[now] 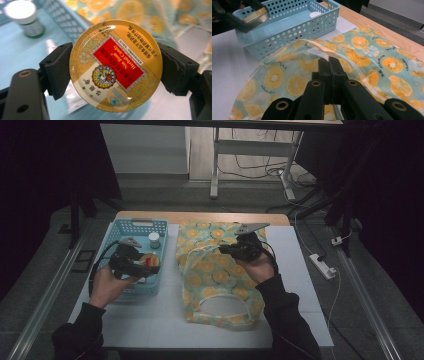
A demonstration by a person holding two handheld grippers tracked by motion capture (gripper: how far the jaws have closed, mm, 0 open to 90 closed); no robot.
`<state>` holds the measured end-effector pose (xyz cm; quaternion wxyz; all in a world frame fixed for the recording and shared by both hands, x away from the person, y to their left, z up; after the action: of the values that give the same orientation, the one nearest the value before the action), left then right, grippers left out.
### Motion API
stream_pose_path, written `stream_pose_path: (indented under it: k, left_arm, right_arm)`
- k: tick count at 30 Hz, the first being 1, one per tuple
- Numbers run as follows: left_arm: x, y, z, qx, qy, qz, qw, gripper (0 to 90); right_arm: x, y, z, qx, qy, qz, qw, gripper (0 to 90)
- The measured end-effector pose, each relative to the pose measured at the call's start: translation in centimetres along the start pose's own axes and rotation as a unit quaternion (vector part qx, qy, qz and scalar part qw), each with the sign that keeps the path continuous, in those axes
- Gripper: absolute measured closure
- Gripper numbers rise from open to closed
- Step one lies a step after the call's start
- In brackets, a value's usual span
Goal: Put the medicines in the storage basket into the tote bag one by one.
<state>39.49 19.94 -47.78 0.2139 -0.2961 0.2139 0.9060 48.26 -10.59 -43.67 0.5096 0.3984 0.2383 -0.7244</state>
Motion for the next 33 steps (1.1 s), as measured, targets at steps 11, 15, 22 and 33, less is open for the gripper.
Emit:
stream_pose_path:
  k: [11, 15, 22, 33]
  left_arm:
    - [0.1, 3.7, -1.1, 0.048, -0.002, -0.03, 0.9984, 20.2]
    - [0.2, 4.9, -1.7, 0.059, -0.005, -0.04, 0.9974, 20.2]
    - [0.0, 7.0, -2.2, 0.072, -0.01, -0.064, 0.9953, 20.2]
    - [-1.3, 9.3, -3.9, 0.09, -0.024, -0.088, 0.9917, 20.2]
  right_arm:
    - [0.1, 0.0, -0.1, 0.0, -0.003, 0.002, 1.0, 90.0]
    - [0.1, 0.0, -0.1, 0.0, -0.003, 0.002, 1.0, 90.0]
    - [0.1, 0.0, -0.2, -0.001, -0.004, 0.002, 1.0, 90.0]
    - [0.2, -0.1, -0.5, -0.002, -0.007, 0.002, 1.0, 90.0]
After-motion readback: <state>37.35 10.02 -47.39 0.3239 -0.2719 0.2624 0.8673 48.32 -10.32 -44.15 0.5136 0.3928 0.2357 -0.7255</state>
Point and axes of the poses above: each handheld gripper's, and its own axes: z roughly backward along the jaws, x roughly out of its underside, y roughly to its right, the point moved 5 cm from there along -z, roughly forward along the jaws, and after that the axes turned 8 degrees about z, right-handed, at the moved point
